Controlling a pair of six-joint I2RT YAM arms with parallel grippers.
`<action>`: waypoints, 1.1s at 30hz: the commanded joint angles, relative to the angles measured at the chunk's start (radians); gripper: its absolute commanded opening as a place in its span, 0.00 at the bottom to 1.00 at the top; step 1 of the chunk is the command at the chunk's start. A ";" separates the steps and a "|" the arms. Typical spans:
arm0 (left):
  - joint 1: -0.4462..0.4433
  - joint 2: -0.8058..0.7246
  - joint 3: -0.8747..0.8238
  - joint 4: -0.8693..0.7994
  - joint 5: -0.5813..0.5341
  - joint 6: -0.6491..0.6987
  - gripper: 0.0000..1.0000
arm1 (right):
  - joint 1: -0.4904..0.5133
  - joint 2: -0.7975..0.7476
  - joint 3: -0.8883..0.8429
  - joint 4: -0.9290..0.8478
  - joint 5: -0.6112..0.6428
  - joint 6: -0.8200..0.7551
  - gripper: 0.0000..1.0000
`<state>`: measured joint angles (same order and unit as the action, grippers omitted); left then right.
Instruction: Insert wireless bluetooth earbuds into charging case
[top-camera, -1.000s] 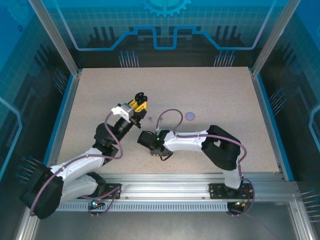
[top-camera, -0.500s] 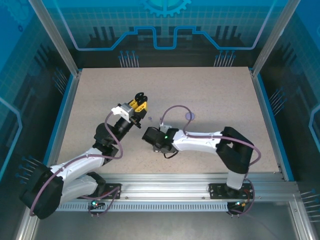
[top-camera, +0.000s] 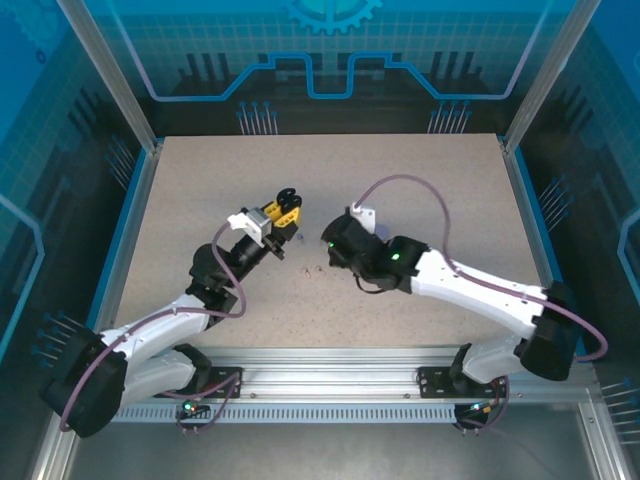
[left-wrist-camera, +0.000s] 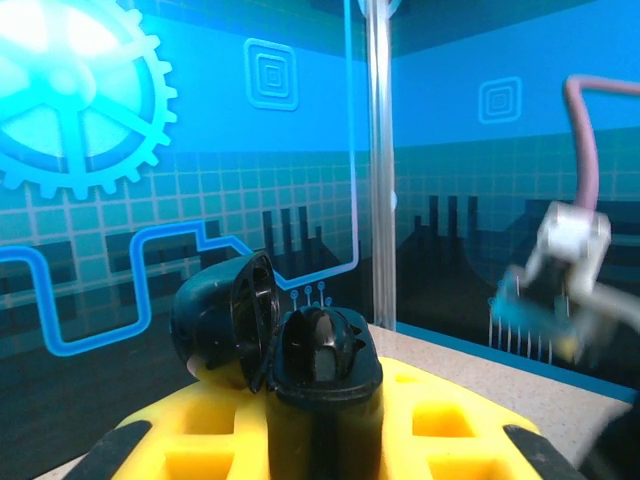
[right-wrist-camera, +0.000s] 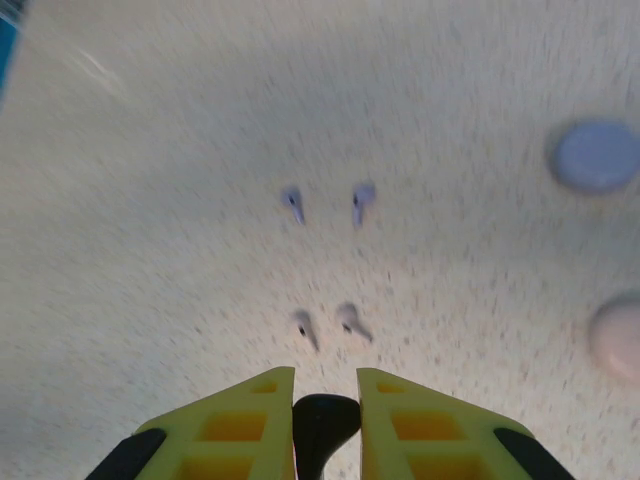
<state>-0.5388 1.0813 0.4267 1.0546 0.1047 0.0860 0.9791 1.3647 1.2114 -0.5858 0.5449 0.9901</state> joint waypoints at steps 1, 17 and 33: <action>0.005 0.007 0.046 0.007 0.087 0.021 0.00 | -0.033 -0.085 0.077 0.017 0.026 -0.147 0.19; -0.006 0.053 0.119 -0.046 0.290 -0.052 0.00 | -0.053 -0.150 0.195 0.244 -0.168 -0.427 0.20; -0.015 0.061 0.138 -0.056 0.308 -0.055 0.00 | -0.025 -0.104 0.139 0.384 -0.220 -0.480 0.20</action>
<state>-0.5465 1.1419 0.5327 0.9905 0.3908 0.0463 0.9417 1.2495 1.3598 -0.2493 0.3325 0.5285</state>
